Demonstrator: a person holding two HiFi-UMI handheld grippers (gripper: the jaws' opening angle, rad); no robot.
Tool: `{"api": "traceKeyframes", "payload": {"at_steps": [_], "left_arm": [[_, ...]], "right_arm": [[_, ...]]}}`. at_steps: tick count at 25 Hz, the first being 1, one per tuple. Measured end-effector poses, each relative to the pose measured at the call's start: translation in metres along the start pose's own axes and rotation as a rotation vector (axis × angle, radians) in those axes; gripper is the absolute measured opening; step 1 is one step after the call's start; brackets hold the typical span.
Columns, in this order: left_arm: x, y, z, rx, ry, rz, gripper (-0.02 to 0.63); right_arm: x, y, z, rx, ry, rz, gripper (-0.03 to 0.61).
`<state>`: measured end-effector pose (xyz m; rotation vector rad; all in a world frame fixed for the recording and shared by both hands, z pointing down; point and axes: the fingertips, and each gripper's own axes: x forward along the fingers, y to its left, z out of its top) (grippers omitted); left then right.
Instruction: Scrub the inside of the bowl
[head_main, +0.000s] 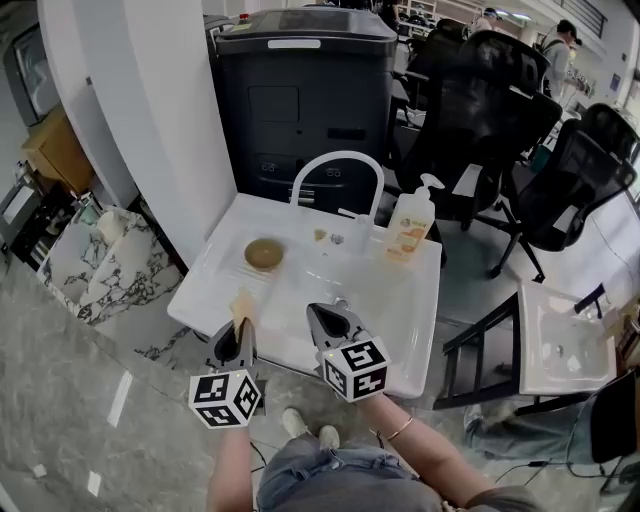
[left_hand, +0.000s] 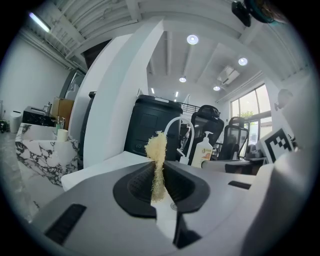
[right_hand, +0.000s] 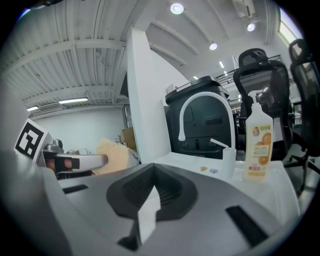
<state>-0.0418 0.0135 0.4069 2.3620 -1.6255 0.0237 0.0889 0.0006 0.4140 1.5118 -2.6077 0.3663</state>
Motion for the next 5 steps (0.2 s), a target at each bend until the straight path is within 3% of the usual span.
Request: {"api": "traceKeyframes", "payload": {"at_steps": [5], "left_arm": [[-0.011, -0.016, -0.005, -0.001, -0.009, 0.006, 0.046]], "right_arm": [[-0.018, -0.001, -0.005, 0.0, -0.006, 0.006, 0.009]]}}
